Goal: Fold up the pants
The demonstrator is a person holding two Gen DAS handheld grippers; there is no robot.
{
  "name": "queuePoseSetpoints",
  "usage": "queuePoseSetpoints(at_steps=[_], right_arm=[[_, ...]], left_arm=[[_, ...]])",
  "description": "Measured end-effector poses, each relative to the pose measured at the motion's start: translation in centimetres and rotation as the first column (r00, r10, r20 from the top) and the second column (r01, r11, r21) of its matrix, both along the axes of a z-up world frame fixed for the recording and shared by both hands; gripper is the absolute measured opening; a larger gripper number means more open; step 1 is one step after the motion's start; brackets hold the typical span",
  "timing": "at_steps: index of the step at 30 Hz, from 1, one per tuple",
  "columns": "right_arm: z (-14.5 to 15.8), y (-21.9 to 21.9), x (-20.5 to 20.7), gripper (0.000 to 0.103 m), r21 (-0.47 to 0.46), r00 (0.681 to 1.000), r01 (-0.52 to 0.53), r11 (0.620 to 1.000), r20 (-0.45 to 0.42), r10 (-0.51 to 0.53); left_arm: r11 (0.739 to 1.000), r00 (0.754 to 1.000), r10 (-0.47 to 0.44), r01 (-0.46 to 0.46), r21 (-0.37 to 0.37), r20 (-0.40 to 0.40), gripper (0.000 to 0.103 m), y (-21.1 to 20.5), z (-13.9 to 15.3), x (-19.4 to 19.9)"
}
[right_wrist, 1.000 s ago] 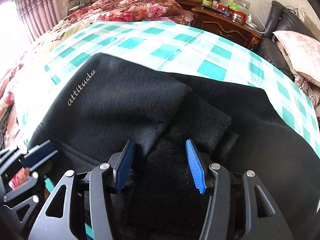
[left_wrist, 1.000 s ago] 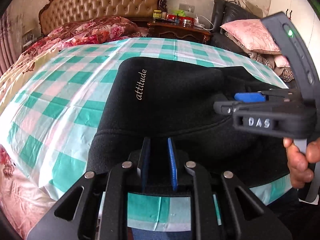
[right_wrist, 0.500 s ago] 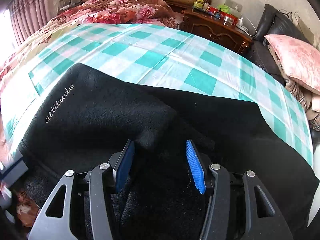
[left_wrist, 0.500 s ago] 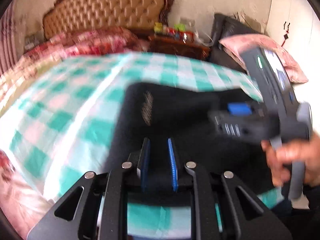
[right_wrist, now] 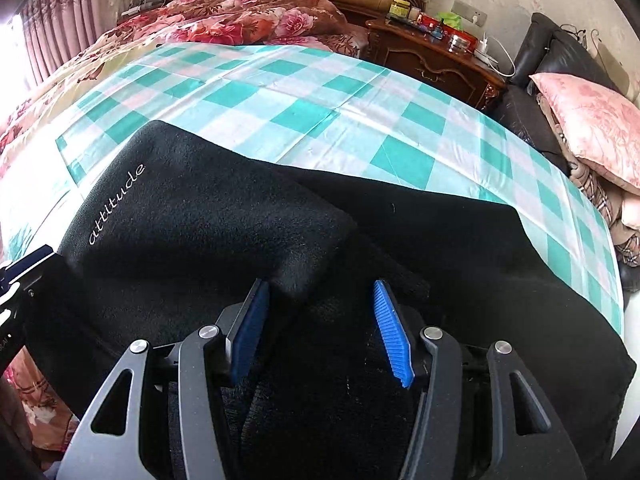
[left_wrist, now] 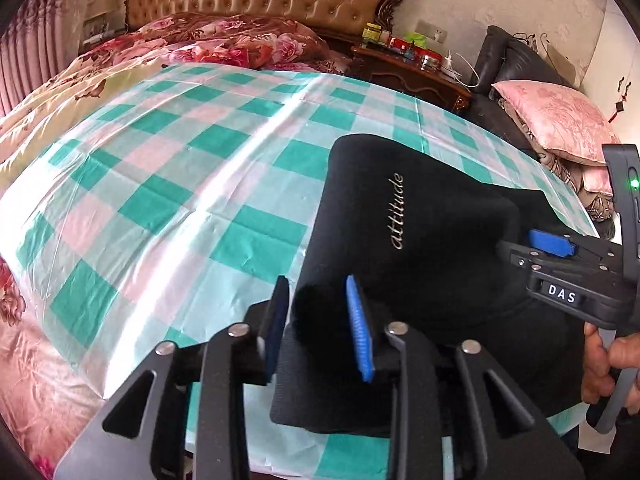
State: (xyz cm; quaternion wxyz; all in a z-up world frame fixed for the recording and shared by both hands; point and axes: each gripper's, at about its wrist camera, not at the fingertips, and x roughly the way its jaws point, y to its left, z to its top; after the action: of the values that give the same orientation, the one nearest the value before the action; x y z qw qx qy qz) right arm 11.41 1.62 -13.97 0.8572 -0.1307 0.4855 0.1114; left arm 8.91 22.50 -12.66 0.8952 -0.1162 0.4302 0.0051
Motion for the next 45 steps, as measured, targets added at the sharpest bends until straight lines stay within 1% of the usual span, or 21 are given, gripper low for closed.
queuePoseSetpoints(at_steps=[2, 7, 10, 13, 19, 23, 28, 34, 35, 37, 38, 39, 40, 42, 45], right_arm=[[0.0, 0.0, 0.0, 0.052, -0.003, 1.000, -0.002, 1.000, 0.003, 0.002], [0.3, -0.2, 0.0, 0.052, 0.011, 1.000, 0.003, 1.000, -0.005, -0.003], [1.2, -0.4, -0.6, 0.052, 0.023, 1.000, 0.010, 1.000, 0.001, -0.010], [2.2, -0.5, -1.6, 0.052, 0.002, 1.000, 0.002, 1.000, 0.029, -0.002], [3.3, -1.2, -3.2, 0.052, 0.007, 0.999, 0.011, 1.000, 0.033, -0.011], [3.3, -1.3, -4.0, 0.052, 0.001, 1.000, 0.006, 1.000, 0.026, -0.006], [2.7, -1.7, -4.6, 0.052, -0.018, 1.000, 0.017, 1.000, 0.012, -0.017], [1.9, -2.0, -5.0, 0.052, -0.026, 1.000, 0.021, 0.999, 0.013, -0.020], [1.8, -2.0, -5.0, 0.052, -0.026, 1.000, 0.020, 0.999, 0.014, -0.020], [1.7, -2.0, -5.1, 0.052, -0.026, 1.000, 0.018, 0.999, 0.016, -0.018], [1.6, -2.1, -5.1, 0.052, -0.023, 1.000, 0.018, 1.000, 0.015, -0.018], [1.6, -2.1, -5.1, 0.052, -0.020, 1.000, 0.019, 1.000, 0.014, -0.019], [1.5, -2.1, -5.1, 0.052, -0.018, 1.000, 0.020, 1.000, 0.015, -0.020], [1.5, -2.1, -5.1, 0.052, -0.019, 1.000, 0.020, 1.000, 0.016, -0.020], [1.5, -2.2, -5.1, 0.052, -0.022, 1.000, 0.017, 1.000, 0.022, -0.017]], left_arm=[[1.000, 1.000, 0.004, -0.004, -0.015, -0.001, 0.032, 0.2, -0.1, 0.2], [1.000, 1.000, 0.009, -0.009, -0.010, 0.003, 0.032, -0.3, -0.3, -0.2], [1.000, 1.000, 0.013, -0.013, -0.007, 0.005, 0.034, -0.4, -0.3, -0.3], [1.000, 1.000, 0.019, -0.019, -0.005, 0.006, 0.037, -0.4, -0.4, -0.3], [1.000, 1.000, 0.023, -0.023, -0.003, 0.011, 0.038, -0.3, -0.4, -0.5], [1.000, 1.000, 0.025, -0.025, -0.002, 0.013, 0.039, -0.3, -0.4, -0.5], [0.999, 0.999, 0.032, -0.032, -0.014, 0.016, 0.044, 0.1, -0.2, -0.8], [0.997, 0.998, 0.022, -0.018, -0.072, 0.055, 0.050, 1.2, 1.1, -2.6], [0.996, 0.997, 0.016, -0.010, -0.091, 0.069, 0.052, 1.4, 1.3, -3.0], [0.988, 0.996, -0.006, 0.021, -0.153, 0.093, 0.058, 1.8, 1.7, -3.8], [0.980, 0.995, -0.020, 0.038, -0.193, 0.097, 0.062, 2.0, 1.7, -4.0], [0.972, 0.995, -0.028, 0.050, -0.230, 0.097, 0.062, 2.2, 1.5, -4.2], [0.965, 0.995, -0.027, 0.050, -0.257, 0.093, 0.062, 2.4, 1.1, -4.3], [0.957, 0.997, -0.023, 0.045, -0.287, 0.078, 0.062, 2.6, 0.4, -4.4], [0.926, 0.998, -0.026, 0.044, -0.374, 0.053, 0.063, 2.9, -0.9, -4.2]])
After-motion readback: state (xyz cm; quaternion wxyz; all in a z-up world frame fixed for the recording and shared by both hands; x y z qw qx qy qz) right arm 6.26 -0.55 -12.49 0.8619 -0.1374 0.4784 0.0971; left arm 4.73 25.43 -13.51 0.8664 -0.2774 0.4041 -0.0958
